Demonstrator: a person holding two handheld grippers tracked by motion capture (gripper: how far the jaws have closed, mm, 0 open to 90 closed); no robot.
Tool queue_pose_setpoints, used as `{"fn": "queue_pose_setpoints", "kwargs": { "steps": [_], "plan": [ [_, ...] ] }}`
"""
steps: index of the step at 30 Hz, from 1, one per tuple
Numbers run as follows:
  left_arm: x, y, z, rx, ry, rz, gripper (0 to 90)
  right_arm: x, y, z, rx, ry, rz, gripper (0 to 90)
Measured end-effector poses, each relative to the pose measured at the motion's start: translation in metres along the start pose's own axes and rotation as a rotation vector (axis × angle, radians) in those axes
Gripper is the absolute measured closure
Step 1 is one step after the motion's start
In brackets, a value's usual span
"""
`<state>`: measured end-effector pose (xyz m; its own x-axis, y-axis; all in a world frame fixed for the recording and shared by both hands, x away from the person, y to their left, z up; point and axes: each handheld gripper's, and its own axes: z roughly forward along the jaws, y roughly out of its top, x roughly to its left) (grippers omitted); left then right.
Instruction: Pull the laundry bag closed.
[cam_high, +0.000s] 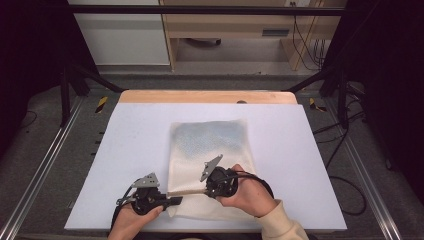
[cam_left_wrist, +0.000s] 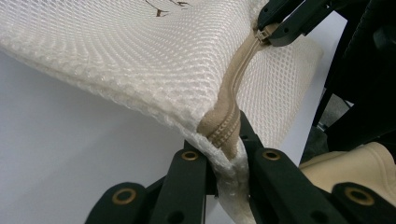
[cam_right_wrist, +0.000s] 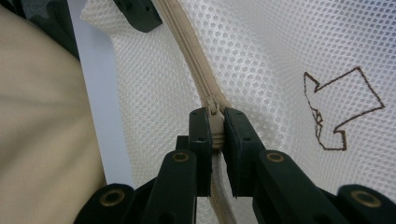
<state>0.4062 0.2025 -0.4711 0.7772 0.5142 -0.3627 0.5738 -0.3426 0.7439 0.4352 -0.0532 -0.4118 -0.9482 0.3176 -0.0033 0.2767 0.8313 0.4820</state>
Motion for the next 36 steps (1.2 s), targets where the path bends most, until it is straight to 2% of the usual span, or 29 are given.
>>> {"fn": "queue_pose_setpoints", "kwargs": {
  "steps": [7,36],
  "plan": [
    [0.000,0.001,0.000,-0.003,0.002,0.006,85.3,0.001,-0.002,-0.001,-0.009,0.005,0.012,82.3],
    [0.000,0.001,-0.002,-0.009,0.001,0.008,85.3,-0.005,-0.026,-0.019,-0.028,-0.026,0.060,82.3]
  ]
}}
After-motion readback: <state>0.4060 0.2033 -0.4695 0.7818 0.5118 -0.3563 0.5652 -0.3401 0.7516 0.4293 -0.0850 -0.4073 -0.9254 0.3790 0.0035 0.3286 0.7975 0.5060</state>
